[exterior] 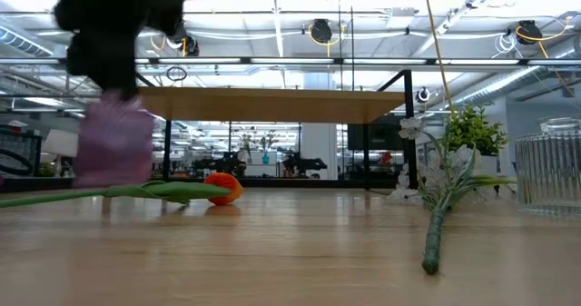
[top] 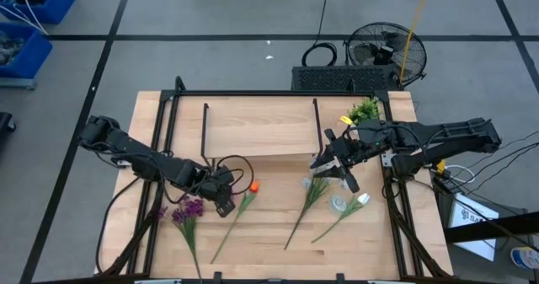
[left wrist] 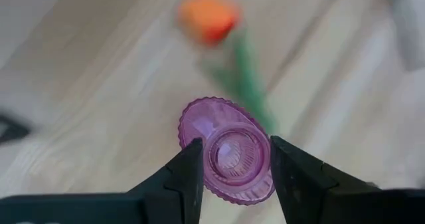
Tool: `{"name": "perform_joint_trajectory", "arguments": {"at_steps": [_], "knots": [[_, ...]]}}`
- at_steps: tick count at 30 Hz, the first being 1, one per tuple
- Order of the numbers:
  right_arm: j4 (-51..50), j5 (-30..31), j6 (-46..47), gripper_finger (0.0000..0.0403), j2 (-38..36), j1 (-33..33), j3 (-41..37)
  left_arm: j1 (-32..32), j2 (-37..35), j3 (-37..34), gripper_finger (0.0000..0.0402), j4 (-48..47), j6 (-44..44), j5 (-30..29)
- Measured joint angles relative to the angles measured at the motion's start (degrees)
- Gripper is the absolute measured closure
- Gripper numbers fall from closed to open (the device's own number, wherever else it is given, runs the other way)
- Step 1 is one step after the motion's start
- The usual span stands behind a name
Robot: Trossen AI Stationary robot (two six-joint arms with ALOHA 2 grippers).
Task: Pick and place flowers into a vace then onto a shelf
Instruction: Put the violet vase on the shelf
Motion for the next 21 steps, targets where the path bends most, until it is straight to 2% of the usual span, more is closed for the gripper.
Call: {"name": "perform_joint_trajectory", "arguments": {"at_steps": [7,12,17,21], "knots": [[0.02,-0.01,-0.01,0.0287,0.00,0.01,0.00,0.02,0.00,13.03,0.0250,-6.23,5.29,-2.64],[0.03,-0.01,-0.01,0.0287,0.00,0.00,0.00,0.50,-0.02,25.24,0.0250,-13.60,12.05,-9.14],[0.04,-0.02,0.00,0.0287,0.00,0.00,0.00,5.36,-0.11,34.35,0.0250,-23.40,18.17,-13.29],[0.04,0.00,0.00,0.0287,0.00,0.00,0.00,11.91,-0.15,37.79,0.0250,-30.26,21.67,-13.57]]}}
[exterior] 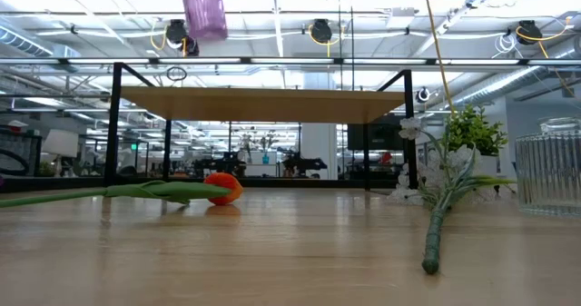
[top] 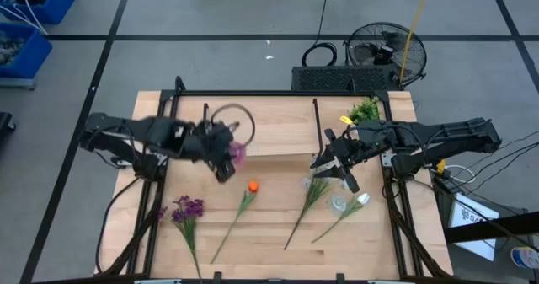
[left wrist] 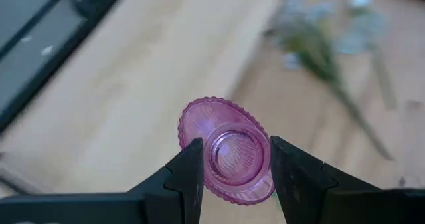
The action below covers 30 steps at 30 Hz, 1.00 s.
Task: Pick and place flowers into a vace then onto a shelf
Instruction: Put the violet vase on the shelf
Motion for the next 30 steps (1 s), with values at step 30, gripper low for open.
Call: {"name": "perform_joint_trajectory", "arguments": {"at_steps": [30], "knots": [[0.00,-0.01,0.00,0.0287,0.00,0.01,0.00,20.37,6.40,-2.18,0.0230,-2.32,24.37,12.11]]}}
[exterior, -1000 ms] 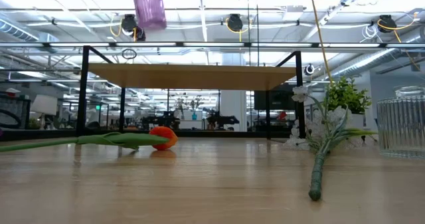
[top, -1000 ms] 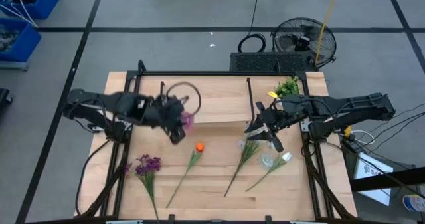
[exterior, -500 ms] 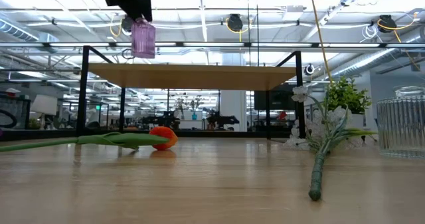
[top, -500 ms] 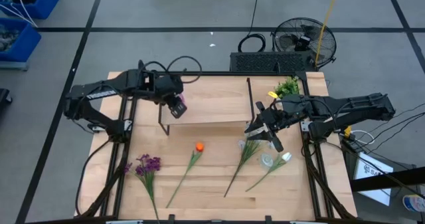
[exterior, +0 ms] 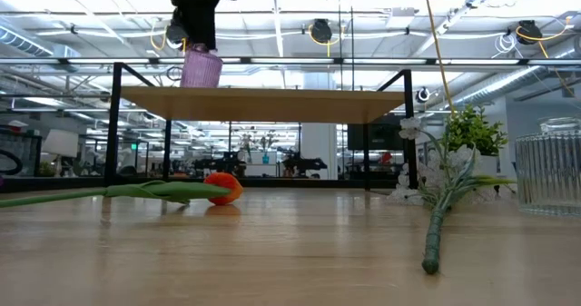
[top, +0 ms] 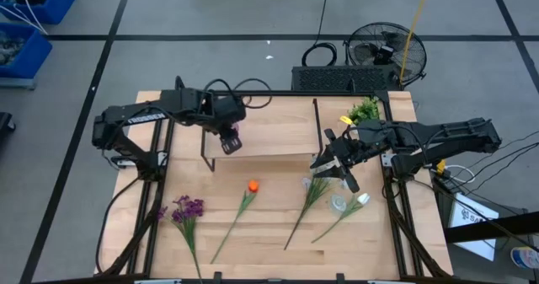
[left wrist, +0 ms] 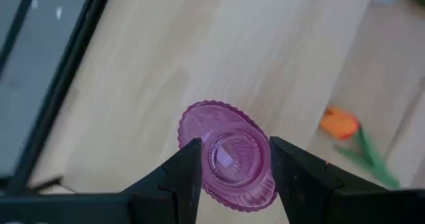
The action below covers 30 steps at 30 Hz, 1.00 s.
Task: Pick and place flowers into a vace then onto a shelf
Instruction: Put the violet vase on the shelf
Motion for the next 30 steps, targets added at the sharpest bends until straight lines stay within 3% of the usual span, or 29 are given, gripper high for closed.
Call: {"name": "perform_joint_trajectory", "arguments": {"at_steps": [6,14,30], "knots": [[0.00,0.00,0.00,0.0287,0.01,-0.01,0.00,2.13,-0.04,0.04,0.0229,-0.18,6.56,5.32],[0.00,0.01,0.00,0.0287,0.00,-0.01,0.00,5.05,-0.88,0.06,0.0229,-1.87,9.98,6.16],[0.00,0.14,0.00,0.0287,0.00,-0.01,0.00,5.75,-0.76,0.72,0.0229,1.12,10.23,9.55]]}}
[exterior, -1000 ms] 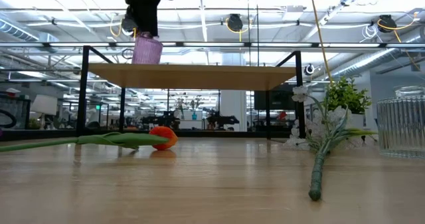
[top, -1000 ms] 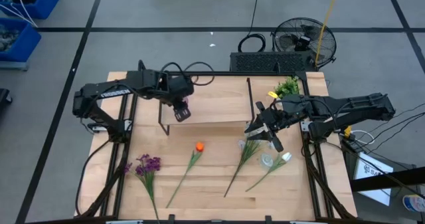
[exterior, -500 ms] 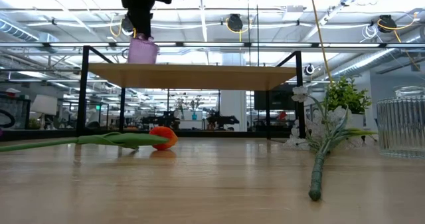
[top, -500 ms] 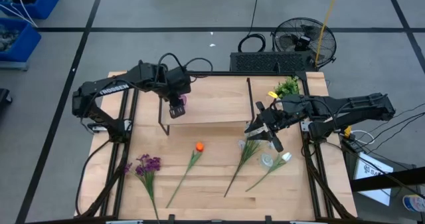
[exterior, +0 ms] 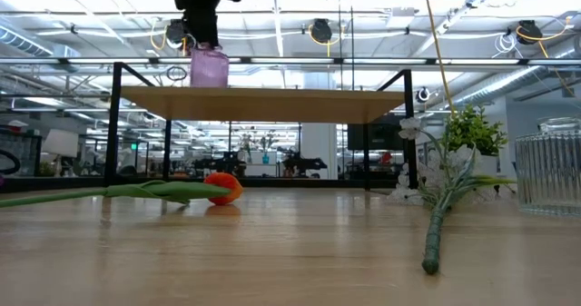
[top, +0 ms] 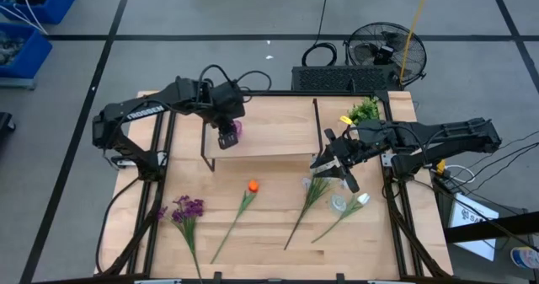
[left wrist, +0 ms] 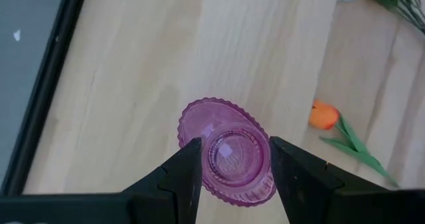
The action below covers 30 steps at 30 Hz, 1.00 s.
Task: Pick and place flowers into a vace then onto a shelf
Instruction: Put the violet vase on the shelf, then put the transparent vase on the shelf
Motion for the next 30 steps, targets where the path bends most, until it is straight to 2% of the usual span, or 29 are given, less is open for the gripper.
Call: {"name": "perform_joint_trajectory", "arguments": {"at_steps": [14,25,30], "knots": [[0.00,0.09,0.00,0.0287,0.00,0.00,0.02,1.92,2.39,0.24,0.0226,-0.50,-1.97,-1.05],[0.00,0.11,0.00,0.0287,0.00,0.01,0.00,2.11,1.27,0.00,0.0147,-1.95,-2.13,-2.51],[0.24,0.11,0.78,0.0287,-0.01,0.01,0.01,2.15,-0.87,2.01,0.0132,-3.24,-2.09,-3.98]]}}
